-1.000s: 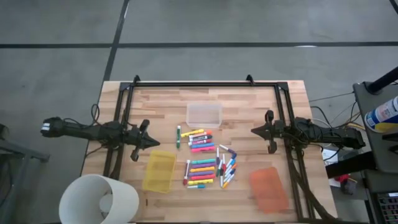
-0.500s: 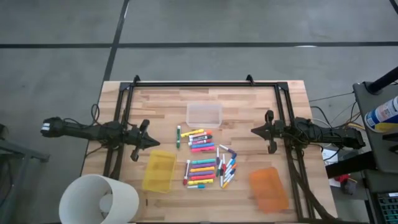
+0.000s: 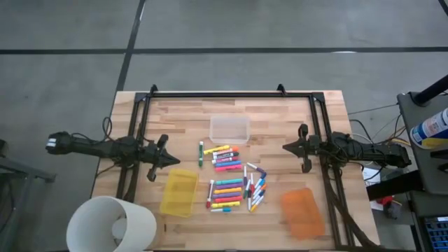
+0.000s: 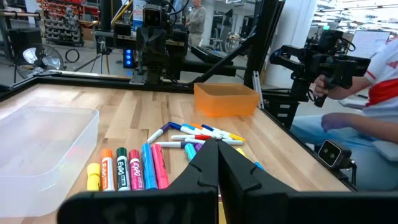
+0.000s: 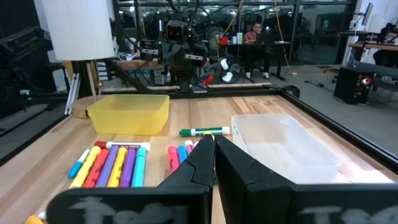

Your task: Pick & Place Markers

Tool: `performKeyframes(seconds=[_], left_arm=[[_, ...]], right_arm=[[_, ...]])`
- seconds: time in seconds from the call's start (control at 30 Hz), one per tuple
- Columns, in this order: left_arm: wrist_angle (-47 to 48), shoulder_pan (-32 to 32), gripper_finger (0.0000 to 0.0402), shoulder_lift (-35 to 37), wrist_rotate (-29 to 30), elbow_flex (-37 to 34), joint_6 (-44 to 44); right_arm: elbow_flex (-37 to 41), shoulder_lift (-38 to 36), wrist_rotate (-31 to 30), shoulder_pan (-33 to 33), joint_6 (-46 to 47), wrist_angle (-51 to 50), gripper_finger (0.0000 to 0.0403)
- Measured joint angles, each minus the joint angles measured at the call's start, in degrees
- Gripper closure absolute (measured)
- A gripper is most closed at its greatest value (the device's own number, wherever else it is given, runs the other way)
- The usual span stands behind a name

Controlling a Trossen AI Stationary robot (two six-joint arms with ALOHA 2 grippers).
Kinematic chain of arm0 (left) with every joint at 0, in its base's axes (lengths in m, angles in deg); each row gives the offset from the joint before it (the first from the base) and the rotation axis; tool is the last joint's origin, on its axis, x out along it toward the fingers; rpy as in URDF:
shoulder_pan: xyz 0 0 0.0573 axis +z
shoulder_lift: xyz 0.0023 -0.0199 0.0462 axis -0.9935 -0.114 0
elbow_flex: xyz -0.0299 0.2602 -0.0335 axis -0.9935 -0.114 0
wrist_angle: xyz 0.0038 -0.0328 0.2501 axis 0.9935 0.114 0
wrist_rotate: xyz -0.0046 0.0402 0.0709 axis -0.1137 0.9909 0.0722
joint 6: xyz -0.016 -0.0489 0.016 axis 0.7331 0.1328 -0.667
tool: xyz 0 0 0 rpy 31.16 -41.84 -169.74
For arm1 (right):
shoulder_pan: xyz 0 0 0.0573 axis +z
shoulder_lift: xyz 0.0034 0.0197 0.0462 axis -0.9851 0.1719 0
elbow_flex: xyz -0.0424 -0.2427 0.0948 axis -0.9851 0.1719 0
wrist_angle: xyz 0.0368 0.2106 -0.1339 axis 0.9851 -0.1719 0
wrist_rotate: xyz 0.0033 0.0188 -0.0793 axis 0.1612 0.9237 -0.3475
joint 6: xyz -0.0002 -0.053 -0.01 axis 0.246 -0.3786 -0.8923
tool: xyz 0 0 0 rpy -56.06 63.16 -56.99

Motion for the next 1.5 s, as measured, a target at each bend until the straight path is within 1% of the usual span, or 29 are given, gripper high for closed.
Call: performKeyframes(seconds=[0.1,0.33,0.5,0.6,0.73,0.87,1.03,1.13,1.33,1.4,1.5], left_arm=[[0.02,0.0,0.0401,0.0,0.02,0.01,0.0],[0.02,0.02,0.0401,-0.02,0.0,0.0,0.0],[0.02,0.01,0.0401,0.0,0.02,0.02,0.0],[0.02,0.01,0.0401,-0.01,0.02,0.02,0.0],[0.04,0.02,0.0401,-0.01,0.02,0.02,0.0],[0.44,0.01,0.0401,-0.02,0.02,0.01,0.0],[0.41,0.02,0.0401,-0.02,0.02,0.02,0.0],[0.41,0.0,0.0401,-0.01,0.01,0.01,0.0],[0.41,0.01,0.0401,-0.01,0.02,0.01,0.0],[0.41,0.01,0.0401,0.0,0.02,0.02,0.0],[0.41,0.01,0.0401,0.0,0.02,0.0,0.0]], right_arm=[[0.0,0.0,0.01,0.0,1.33,1.49,0.0394],[-0.01,0.0,0.01,0.0,12.19,6.74,0.0394],[0.01,0.03,0.18,0.0,21.25,7.06,0.0394],[0.01,0.8,1.45,0.02,22.38,7.38,0.0394],[0.01,3.77,1.44,0.02,22.22,7.38,0.0389],[-0.13,9.14,1.47,0.02,22.73,7.17,0.036],[-2.59,18.54,2.49,1.09,23.56,7.19,0.0299],[-5.05,25.31,2.51,2.85,22.09,6.77,0.0266],[-12.94,40.19,2.45,7.1,17.19,3.19,0.021],[-16.65,45.08,1.6,8.55,14.82,0.71,0.0199],[-22.51,52.04,1.26,10.16,10.26,-4.46,0.0196]])
